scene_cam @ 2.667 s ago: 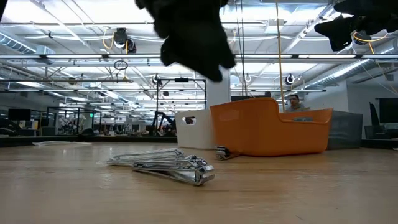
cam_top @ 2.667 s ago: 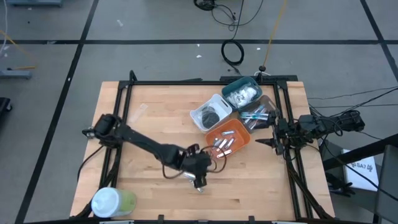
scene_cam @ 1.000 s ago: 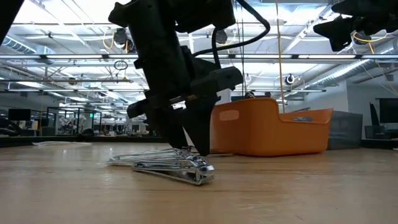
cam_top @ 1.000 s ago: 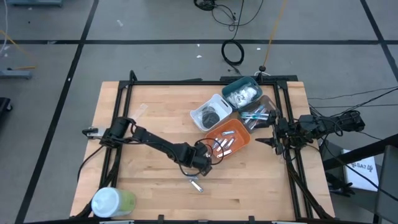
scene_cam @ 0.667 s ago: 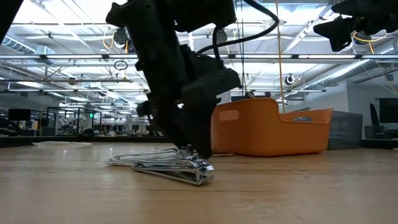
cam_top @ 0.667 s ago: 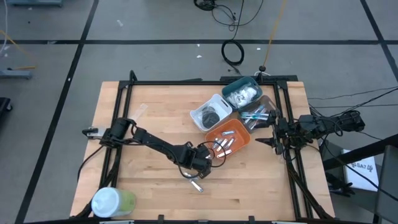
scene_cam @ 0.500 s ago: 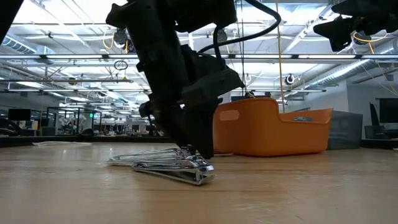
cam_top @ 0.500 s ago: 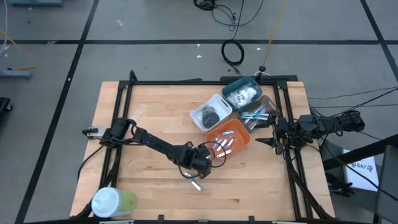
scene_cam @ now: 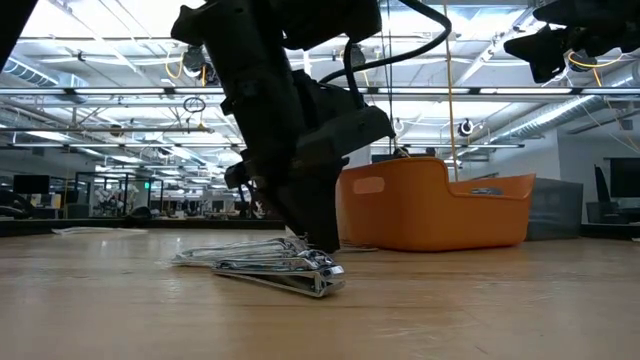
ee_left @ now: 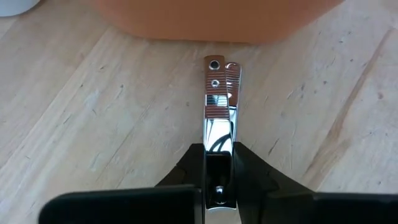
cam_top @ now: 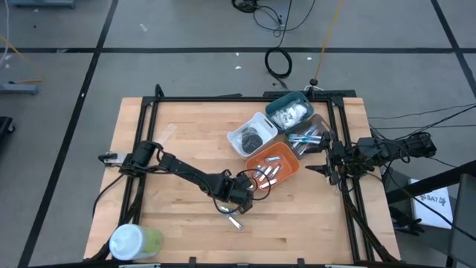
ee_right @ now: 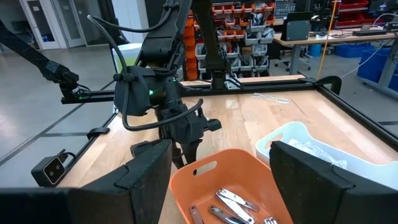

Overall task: Pick & Place Travel size toiletries
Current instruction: Put the silver nail cutter into the orange bin

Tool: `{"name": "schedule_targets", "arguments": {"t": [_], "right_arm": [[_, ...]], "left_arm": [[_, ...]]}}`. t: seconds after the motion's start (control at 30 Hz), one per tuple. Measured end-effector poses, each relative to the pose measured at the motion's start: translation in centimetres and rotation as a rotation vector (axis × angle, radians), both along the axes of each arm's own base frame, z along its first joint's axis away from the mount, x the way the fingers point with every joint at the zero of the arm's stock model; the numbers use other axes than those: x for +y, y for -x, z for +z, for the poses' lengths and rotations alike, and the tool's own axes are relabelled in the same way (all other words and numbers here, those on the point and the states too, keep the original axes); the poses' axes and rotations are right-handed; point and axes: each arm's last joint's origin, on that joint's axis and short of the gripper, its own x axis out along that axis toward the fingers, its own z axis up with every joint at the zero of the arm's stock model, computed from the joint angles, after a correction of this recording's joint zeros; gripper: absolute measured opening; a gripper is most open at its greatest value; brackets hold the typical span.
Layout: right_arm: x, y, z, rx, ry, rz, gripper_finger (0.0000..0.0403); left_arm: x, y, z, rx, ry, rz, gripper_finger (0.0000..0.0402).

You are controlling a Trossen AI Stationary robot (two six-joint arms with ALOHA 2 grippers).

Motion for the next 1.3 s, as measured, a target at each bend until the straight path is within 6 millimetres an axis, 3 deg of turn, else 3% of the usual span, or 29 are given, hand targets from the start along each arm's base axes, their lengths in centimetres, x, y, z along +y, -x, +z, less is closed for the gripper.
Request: {"name": "schedule_targets", "arguments": {"t": [0.23, 0.6, 0.73, 0.97, 1.13, 1.3], "right_arm": [[0.0, 0.0, 0.0, 0.004, 0.001, 0.0, 0.0256], [0.0, 0.0, 0.0, 0.003, 0.004, -0.002, 0.0256], [-0.1, 0.0, 0.0, 0.002, 0.009, -0.015, 0.0256], [-0.1, 0.0, 0.0, 0.003, 0.006, -0.026, 0.0256], [-0.1, 0.0, 0.0, 0.003, 0.003, -0.027, 0.0256], [-0.1, 0.0, -0.1, 0.008, 0.004, -0.025, 0.0256]], "left_arm": [[-0.4, 0.8, 1.5, 0.016, 0.026, -0.015, 0.0036], [-1.8, 2.8, 8.8, -0.199, -0.1, -0.047, 0.0036], [-1.0, 2.1, 10.6, -0.333, -0.155, -0.027, 0.0039], [2.4, -1.0, 11.4, -0.503, -0.103, -0.112, 0.0036], [5.0, -2.5, 9.6, -0.482, -0.089, -0.085, 0.0036], [5.9, -2.9, 8.5, -0.463, -0.032, -0.07, 0.006]]}}
